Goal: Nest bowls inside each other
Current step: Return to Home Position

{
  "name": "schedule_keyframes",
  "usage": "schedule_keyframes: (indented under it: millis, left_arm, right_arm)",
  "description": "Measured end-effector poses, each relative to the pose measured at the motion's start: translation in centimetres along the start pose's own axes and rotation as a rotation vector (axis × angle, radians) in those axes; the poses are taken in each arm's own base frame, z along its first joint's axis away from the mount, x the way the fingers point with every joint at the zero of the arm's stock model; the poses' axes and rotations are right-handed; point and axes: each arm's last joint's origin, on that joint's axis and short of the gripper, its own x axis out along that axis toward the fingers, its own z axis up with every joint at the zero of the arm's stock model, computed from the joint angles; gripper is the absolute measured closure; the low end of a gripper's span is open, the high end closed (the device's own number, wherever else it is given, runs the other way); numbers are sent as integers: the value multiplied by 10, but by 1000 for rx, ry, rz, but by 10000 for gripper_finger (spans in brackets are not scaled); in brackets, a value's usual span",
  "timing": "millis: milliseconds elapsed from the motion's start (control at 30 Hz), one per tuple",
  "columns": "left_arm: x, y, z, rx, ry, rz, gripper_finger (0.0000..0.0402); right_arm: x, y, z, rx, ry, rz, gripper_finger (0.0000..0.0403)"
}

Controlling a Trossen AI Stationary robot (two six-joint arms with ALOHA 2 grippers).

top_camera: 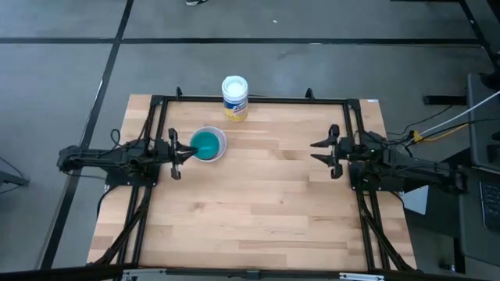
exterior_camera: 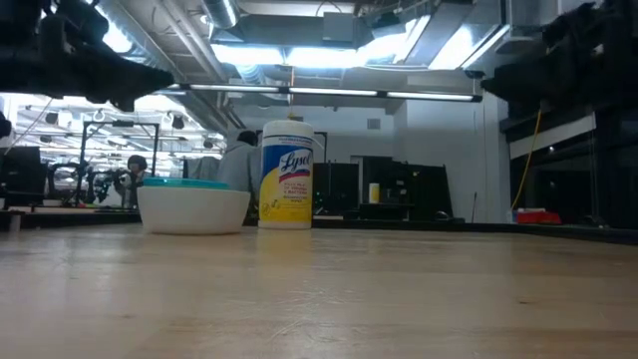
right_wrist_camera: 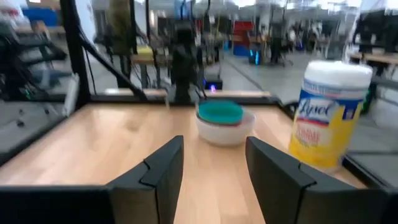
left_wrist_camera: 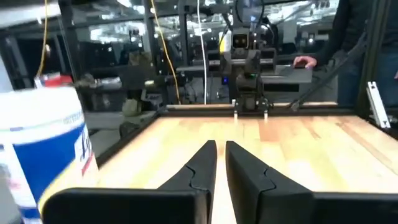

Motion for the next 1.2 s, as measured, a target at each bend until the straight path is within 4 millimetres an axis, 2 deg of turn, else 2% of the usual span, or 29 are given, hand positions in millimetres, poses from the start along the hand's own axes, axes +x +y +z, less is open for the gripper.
schedule_keyframes:
  millis: [267,567,733,900,1200]
  left_arm:
    - [-3,2,-4,-4,33,76,386]
    - [-4,5,-2,-22,19,161,391]
    - [-5,6,-2,-37,20,211,393]
    - [-4,6,-3,-19,33,227,391]
    - [0,7,-10,-146,95,332,396]
  right_arm:
    - [-19,2,-17,20,-30,6,227]
    - [-18,-3,-19,57,-76,-29,227]
    - [-18,-7,-20,77,-65,-154,227]
    - [-17,-8,-22,68,-38,-178,227]
    - [-11,-10,-30,246,48,-188,227]
